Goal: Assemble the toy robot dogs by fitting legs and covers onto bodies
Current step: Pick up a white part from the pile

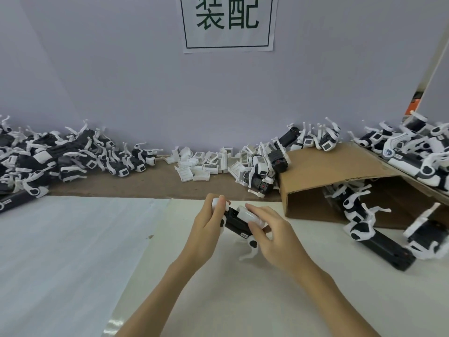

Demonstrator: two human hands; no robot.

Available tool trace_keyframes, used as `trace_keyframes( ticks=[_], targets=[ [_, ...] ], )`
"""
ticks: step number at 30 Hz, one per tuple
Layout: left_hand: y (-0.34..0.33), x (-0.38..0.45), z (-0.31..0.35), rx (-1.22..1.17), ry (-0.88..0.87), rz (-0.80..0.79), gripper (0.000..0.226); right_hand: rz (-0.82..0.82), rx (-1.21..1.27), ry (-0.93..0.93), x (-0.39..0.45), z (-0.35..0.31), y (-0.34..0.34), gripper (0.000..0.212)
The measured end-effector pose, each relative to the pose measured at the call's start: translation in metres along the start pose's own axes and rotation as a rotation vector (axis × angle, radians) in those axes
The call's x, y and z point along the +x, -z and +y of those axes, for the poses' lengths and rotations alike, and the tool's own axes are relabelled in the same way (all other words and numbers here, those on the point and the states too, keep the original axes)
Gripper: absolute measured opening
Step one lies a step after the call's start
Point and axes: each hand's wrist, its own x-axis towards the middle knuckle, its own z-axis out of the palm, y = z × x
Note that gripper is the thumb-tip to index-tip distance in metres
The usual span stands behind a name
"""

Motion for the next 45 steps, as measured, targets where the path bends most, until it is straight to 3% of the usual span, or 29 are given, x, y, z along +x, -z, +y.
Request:
trace_keyframes(
  ticks=[2, 4, 7, 13, 19, 23, 33, 39, 41, 45],
  targets=[
    [0.000, 0.001, -0.002, -0.001, 0.021, 0.025, 0.041, 0.106, 0.055, 0.051, -0.001, -0.006, -0.002, 0.042],
    [0.000, 0.002, -0.003, -0.016, 0.019, 0.034, 0.044, 0.111, 0.026, 0.119, -0.002, -0.008, -0.006, 0.046],
    [0.000, 0.002, -0.004, -0.021, 0.006, 0.033, 0.049, 0.007, -0.166, 0.170, -0.008, -0.007, -0.016, 0.060],
    [-0.002, 0.003, -0.005, -0.001, -0.006, 0.025, 0.053, 0.140, -0.434, 0.301, -0.007, -0.007, -0.022, 0.066],
    [-0.001, 0.002, -0.003, 0.038, -0.083, -0.021, 0.030, 0.177, -0.441, 0.251, -0.007, -0.006, -0.018, 0.067],
    [-0.003, 0.002, -0.005, 0.107, -0.091, -0.006, 0.033, 0.146, -0.414, 0.197, -0.009, -0.007, -0.018, 0.064],
    [-0.007, -0.002, -0.001, 0.094, -0.037, -0.017, 0.051, 0.276, -0.479, 0.250, -0.007, -0.009, -0.019, 0.067],
    [-0.011, -0.003, -0.003, 0.077, -0.033, 0.032, 0.048, 0.292, -0.509, 0.355, -0.003, -0.008, -0.020, 0.061],
    [-0.009, -0.001, -0.004, 0.043, -0.018, 0.025, 0.039, 0.167, -0.384, 0.240, -0.005, -0.009, -0.016, 0.057],
    [0.008, 0.000, 0.007, 0.040, -0.101, -0.119, 0.009, -0.254, 0.407, -0.178, -0.002, -0.016, 0.006, 0.035]
  ],
)
